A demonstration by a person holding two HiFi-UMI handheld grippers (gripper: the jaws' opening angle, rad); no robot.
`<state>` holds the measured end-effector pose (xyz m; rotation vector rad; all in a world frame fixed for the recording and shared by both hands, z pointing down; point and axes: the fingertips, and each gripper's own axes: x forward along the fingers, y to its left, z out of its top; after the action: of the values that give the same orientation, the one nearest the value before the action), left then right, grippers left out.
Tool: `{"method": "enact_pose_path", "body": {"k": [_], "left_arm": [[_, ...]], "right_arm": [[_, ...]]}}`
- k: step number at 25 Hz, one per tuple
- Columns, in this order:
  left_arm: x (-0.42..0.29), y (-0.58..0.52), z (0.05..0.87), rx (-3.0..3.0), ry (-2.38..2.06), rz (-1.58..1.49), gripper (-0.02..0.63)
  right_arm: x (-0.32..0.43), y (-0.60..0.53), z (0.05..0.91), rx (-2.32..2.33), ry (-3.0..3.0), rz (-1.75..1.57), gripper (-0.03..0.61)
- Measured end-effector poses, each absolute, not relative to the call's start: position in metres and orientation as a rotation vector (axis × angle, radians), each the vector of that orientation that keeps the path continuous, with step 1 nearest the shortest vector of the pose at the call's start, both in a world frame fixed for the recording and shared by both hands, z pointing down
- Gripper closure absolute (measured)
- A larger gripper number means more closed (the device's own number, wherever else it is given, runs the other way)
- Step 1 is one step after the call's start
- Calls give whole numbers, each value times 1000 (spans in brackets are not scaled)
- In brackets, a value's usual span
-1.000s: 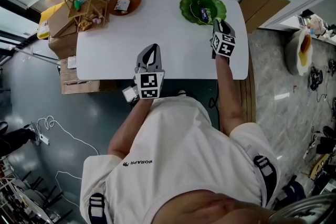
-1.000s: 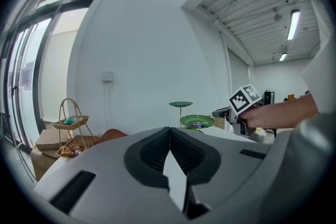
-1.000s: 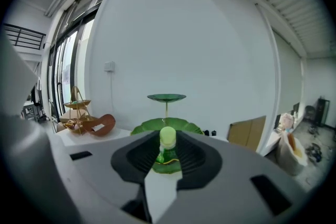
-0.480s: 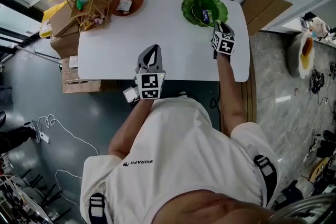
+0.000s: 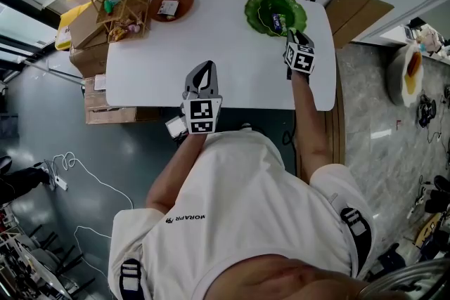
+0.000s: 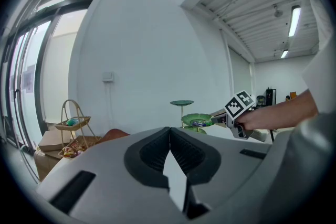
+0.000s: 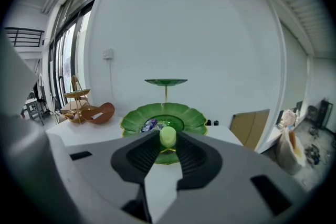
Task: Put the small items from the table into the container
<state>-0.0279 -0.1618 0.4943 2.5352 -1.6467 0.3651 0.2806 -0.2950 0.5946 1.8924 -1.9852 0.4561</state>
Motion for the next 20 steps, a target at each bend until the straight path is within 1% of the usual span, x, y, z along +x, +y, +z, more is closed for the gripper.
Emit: {"method": "enact_pose_path", "body": {"k": [17, 19, 20], "left_arm": [[-26, -161, 499, 2534, -1619, 370, 609], [-24, -160, 500, 2535, -1606, 368, 609], [-24, -160, 500, 2536, -1603, 367, 609]], "right_arm": [[273, -290, 587, 1891, -2044, 461, 476], [274, -289, 585, 1902, -2048, 459, 479], [274, -288, 583, 1910, -2049, 456, 494]]}}
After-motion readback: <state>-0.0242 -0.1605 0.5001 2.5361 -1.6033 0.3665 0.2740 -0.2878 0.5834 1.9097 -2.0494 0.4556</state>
